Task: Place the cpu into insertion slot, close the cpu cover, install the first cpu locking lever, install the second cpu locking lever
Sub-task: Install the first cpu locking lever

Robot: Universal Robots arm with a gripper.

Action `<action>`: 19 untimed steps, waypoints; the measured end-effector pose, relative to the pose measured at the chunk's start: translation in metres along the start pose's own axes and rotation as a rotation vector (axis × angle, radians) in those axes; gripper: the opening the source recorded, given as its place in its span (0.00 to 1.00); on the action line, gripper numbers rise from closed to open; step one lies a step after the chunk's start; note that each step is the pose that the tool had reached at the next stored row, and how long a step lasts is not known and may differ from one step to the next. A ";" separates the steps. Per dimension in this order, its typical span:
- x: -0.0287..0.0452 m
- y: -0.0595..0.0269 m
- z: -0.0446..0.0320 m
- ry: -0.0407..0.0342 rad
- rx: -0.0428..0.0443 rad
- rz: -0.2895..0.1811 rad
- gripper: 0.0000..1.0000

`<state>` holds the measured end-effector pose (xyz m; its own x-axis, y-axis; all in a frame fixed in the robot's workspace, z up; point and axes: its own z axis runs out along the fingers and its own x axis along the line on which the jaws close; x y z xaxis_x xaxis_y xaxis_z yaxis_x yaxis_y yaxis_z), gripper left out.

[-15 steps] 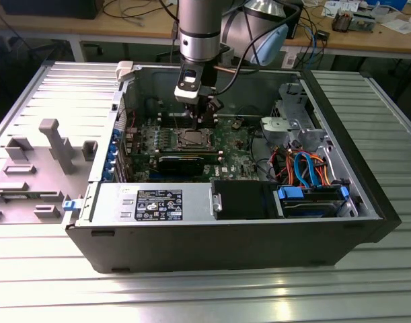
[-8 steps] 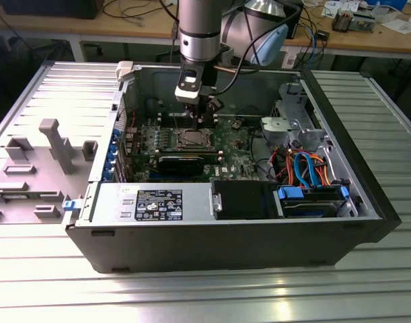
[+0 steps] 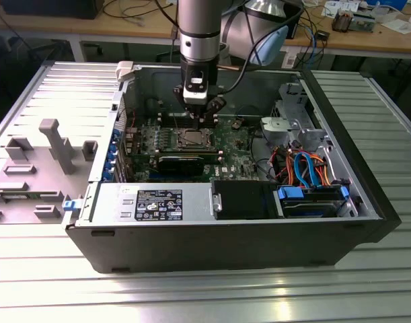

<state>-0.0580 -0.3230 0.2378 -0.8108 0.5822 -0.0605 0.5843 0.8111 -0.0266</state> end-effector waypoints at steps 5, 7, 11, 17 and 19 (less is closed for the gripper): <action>0.0000 0.0000 0.0000 -0.0007 -0.0015 -0.024 0.11; 0.0000 0.0000 0.0000 -0.0007 -0.0015 -0.025 0.11; 0.0000 0.0000 0.0000 -0.0007 -0.0015 -0.025 0.11; 0.0000 0.0000 0.0000 -0.0008 -0.0016 -0.026 0.11; 0.0000 0.0000 0.0000 -0.0012 -0.0026 -0.043 0.11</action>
<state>-0.0580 -0.3230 0.2378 -0.8350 0.5469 -0.0606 0.5491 0.8353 -0.0266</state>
